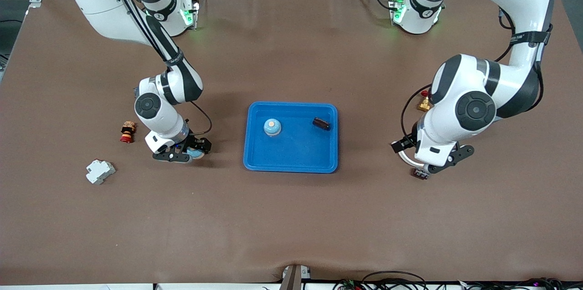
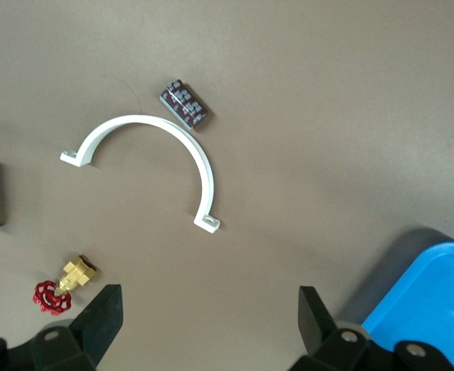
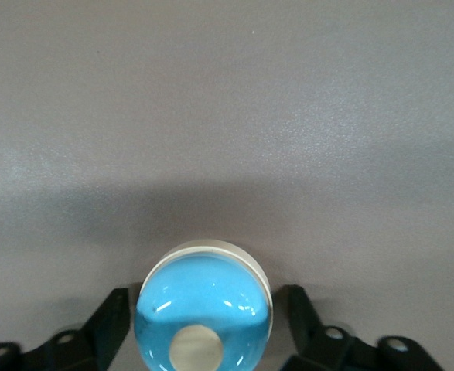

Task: Place electrolytic capacitor and blue bell in tray
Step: 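Grasp the second blue bell with the right gripper and lift it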

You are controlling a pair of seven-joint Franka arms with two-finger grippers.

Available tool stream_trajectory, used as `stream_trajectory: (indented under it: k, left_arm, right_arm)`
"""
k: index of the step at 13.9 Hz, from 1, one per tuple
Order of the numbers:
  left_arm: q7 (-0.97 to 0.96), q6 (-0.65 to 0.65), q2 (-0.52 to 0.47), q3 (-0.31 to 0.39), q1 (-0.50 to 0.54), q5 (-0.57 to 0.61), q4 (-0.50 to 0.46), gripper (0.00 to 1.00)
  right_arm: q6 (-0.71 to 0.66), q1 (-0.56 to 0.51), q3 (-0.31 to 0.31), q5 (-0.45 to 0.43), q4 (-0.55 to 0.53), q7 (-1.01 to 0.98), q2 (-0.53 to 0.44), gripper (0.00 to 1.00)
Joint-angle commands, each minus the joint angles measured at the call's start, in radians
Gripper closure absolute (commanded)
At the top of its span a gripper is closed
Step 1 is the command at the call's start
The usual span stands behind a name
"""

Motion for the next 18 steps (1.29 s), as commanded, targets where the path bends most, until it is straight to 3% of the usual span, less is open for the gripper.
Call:
stream_trajectory:
  k: [1,6,9,12,18]
  left_arm:
    - [0.019,0.048,0.003,0.003,0.047,-0.009,-0.013,0.00]
    - [-0.010,0.137,0.040,0.003,0.143,-0.064,-0.011,0.00]
    - [-0.078,0.172,0.081,0.005,0.144,-0.089,-0.008,0.00]
    - [-0.171,0.254,0.128,0.006,0.152,-0.091,-0.002,0.00]
    - [-0.293,0.341,0.323,0.006,0.115,0.004,0.153,0.00]
  right_arm:
    - [0.000,-0.001,0.005,-0.003,0.006,0.035,0.001,1.00]
    - [-0.035,0.057,0.010,-0.003,0.054,0.182,-0.002,1.00]
    - [-0.182,0.123,0.010,-0.003,0.156,0.310,-0.002,1.00]
    - [-0.234,0.174,0.008,-0.002,0.232,0.409,0.009,1.00]
    - [-0.330,0.266,0.008,-0.003,0.375,0.606,0.081,1.00]
